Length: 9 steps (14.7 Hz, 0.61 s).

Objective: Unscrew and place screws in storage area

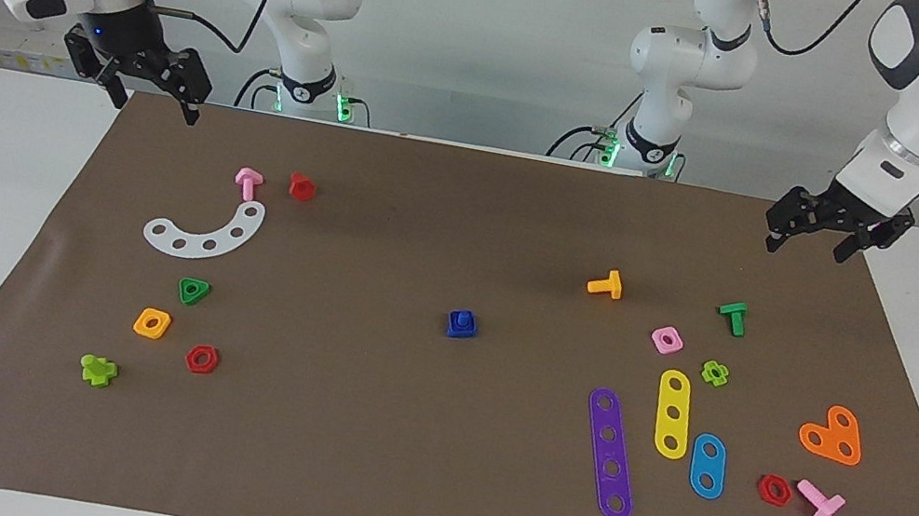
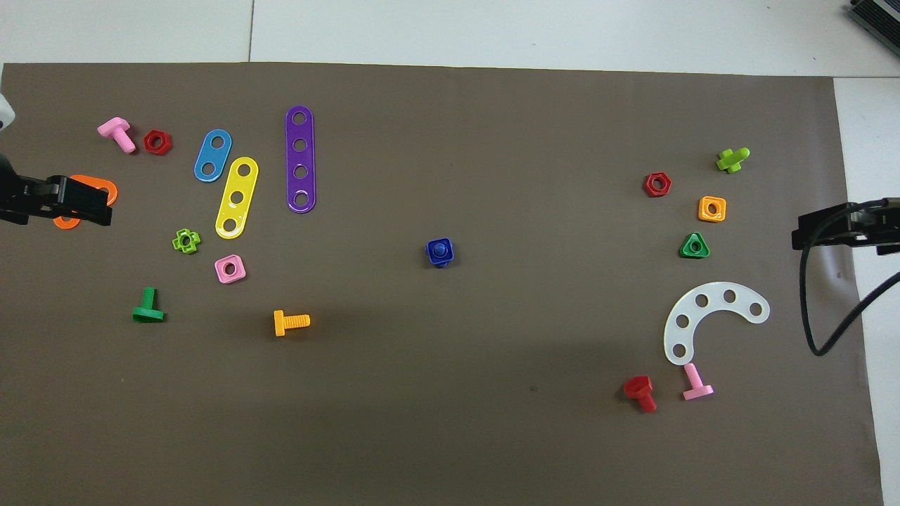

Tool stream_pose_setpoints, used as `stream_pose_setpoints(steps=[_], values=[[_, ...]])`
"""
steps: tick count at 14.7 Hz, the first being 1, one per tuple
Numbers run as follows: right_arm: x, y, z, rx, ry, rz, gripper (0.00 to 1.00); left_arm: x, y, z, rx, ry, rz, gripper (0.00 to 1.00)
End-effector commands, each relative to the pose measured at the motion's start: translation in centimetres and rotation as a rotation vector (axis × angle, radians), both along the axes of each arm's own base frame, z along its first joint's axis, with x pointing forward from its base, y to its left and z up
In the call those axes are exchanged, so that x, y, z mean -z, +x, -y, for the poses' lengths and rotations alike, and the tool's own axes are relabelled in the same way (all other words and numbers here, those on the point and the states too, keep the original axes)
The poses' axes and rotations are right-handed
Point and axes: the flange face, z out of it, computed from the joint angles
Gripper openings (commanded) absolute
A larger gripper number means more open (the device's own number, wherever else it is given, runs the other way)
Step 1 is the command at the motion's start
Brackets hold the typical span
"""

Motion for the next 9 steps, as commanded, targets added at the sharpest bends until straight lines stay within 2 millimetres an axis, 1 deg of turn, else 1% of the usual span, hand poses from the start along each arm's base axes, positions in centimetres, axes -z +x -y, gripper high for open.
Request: stream_pose_setpoints(steps=[1,8,9], values=[[-0.19,-0.62,-0.09,0.002,0.004,0.005,1.00,0.15,-0.65,-0.16,-0.003,0.017,0.014,1.00],[-0.19,-0.62,-0.09,0.002,0.004,0.005,1.00,0.34,-0.77,-0.17,-0.004,0.018,0.005,1.00],[-0.19,-0.62,-0.09,0.002,0.004,0.005,1.00,0.38,-0.83,0.09,0.000,0.018,0.000,1.00]])
